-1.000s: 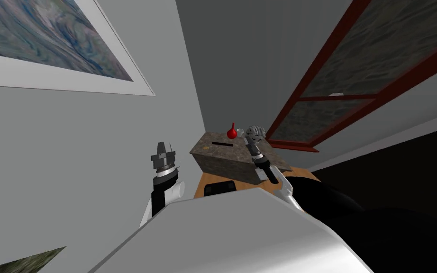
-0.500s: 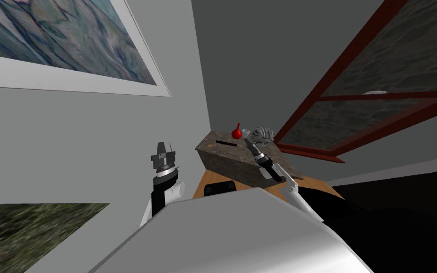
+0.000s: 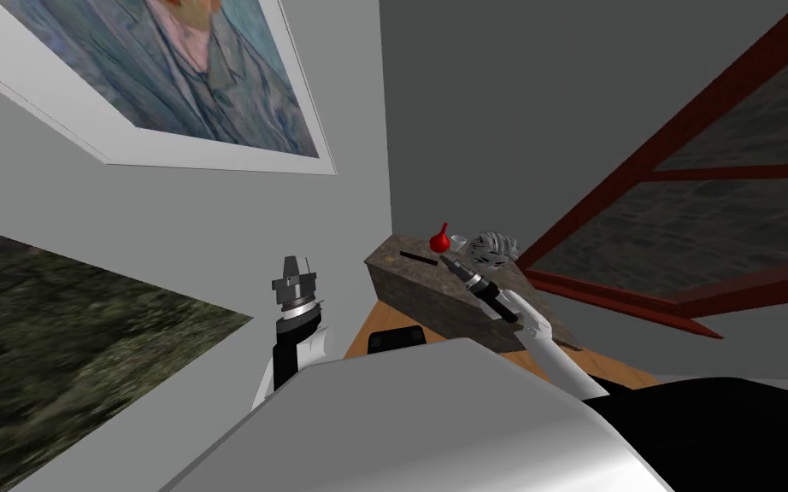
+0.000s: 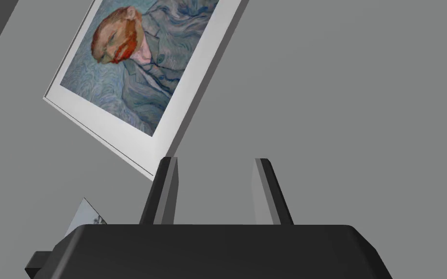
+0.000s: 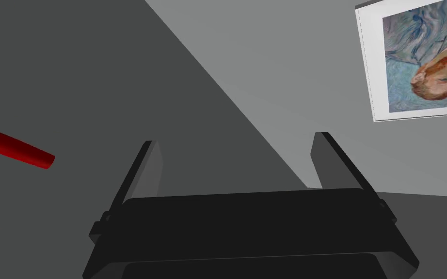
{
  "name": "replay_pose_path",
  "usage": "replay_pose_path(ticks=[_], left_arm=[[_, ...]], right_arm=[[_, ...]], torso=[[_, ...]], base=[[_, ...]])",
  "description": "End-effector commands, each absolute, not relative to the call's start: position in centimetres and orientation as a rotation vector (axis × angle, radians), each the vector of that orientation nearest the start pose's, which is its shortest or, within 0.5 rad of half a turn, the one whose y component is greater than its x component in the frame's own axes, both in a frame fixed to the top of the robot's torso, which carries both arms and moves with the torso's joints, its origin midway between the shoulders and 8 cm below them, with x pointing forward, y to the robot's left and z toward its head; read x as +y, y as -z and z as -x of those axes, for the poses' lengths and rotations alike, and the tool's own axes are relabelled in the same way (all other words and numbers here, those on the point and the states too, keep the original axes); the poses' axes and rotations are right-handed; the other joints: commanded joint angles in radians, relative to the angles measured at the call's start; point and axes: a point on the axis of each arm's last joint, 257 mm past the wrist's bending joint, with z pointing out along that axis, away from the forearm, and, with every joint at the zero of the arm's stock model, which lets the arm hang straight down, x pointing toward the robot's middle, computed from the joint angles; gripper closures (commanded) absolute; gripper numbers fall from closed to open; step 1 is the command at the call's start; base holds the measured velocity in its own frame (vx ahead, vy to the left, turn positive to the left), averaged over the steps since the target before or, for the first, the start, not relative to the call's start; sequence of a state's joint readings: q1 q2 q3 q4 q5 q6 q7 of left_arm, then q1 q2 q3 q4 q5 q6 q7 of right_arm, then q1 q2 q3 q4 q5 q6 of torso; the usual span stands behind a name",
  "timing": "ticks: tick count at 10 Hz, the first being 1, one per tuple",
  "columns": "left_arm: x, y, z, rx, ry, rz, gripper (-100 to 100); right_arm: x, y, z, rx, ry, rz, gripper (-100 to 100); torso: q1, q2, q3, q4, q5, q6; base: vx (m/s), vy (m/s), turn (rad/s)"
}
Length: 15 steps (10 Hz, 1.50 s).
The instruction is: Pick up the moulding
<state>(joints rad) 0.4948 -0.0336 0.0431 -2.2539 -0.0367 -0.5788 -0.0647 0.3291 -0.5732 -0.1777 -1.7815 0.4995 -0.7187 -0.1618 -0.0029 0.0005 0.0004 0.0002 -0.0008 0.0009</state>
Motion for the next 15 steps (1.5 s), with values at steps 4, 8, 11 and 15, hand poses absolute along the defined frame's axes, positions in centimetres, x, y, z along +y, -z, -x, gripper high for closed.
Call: replay_pose_path(ticks=[4,8,11,15], left_arm=[[29.0,-2.9,-33.3,0.581,1.189,0.583,0],[29.0,-2.9,-33.3,0.581,1.189,0.583,0],[29.0,-2.9,-33.3,0.581,1.189,0.583,0],[29.0,-2.9,-33.3,0.581,1.189,0.583,0]], right_arm=[[-33.9,14.4,-41.1,1.509,-0.760,0.106,-100],[-37.7,17.3,-40.9,1.646,-0.639,0.198,-100],[-41.6,19.4,-40.2,1.774,-0.534,0.283,-100],[-46.7,22.3,-38.5,1.931,-0.422,0.333,-100]], torso=[[0.000,0.000,0.000,0.000,0.000,-0.001],[0.001,-0.001,-0.001,0.000,0.000,-0.001],[0.001,-0.002,-0.001,0.000,0.000,0.001],[0.001,-0.003,-0.002,-0.001,0.000,0.001]], base=[[-0.032,-0.004,0.275],[-0.023,0.006,0.267],[-0.013,0.009,0.303],[-0.001,0.013,0.255]])
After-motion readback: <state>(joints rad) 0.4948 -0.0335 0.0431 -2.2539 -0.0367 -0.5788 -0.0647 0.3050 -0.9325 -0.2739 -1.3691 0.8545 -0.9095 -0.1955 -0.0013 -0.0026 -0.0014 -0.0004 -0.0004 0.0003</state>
